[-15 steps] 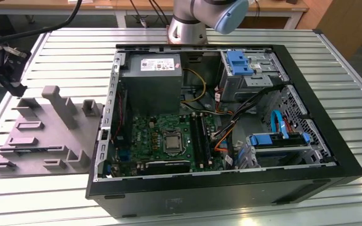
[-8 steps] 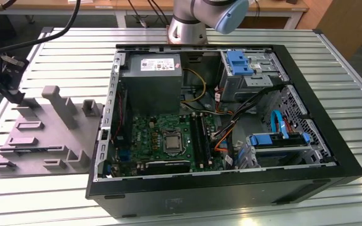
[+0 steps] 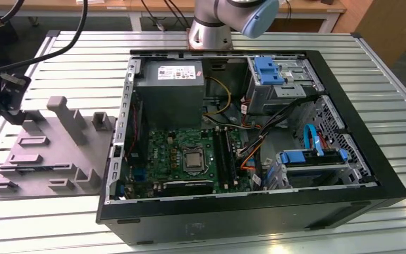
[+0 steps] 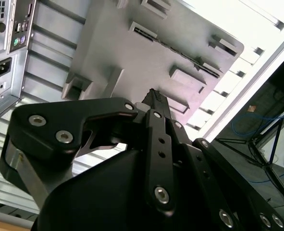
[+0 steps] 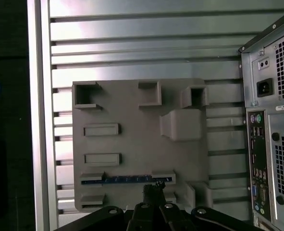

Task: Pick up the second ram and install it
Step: 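Reach for the second ram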

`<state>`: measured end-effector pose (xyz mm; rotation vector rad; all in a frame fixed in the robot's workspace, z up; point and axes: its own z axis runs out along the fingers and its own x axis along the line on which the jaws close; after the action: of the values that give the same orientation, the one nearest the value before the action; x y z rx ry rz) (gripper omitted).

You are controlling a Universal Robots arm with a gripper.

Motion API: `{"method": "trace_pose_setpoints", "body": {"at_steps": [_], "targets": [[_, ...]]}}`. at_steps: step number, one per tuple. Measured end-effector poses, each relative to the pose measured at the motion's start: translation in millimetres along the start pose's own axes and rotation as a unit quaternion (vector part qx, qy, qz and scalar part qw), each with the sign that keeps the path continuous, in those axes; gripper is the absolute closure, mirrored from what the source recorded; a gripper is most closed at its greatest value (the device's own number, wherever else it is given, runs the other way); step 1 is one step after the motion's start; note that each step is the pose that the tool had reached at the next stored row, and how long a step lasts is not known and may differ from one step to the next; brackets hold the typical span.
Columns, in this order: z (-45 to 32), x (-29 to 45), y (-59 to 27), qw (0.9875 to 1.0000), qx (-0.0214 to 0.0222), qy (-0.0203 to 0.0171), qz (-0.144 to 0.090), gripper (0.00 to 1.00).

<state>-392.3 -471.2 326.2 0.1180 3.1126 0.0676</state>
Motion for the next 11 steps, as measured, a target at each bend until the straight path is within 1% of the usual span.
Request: {"method": "trace_pose_setpoints", "body": {"at_steps": [5, 11], "targets": [[4.7, 2.4, -3.9, 1.0000, 0.0000, 0.0000, 0.000, 0.89], [9.5, 4.3, -6.4, 1.0000, 0.0000, 0.0001, 0.000, 0.89]]}}
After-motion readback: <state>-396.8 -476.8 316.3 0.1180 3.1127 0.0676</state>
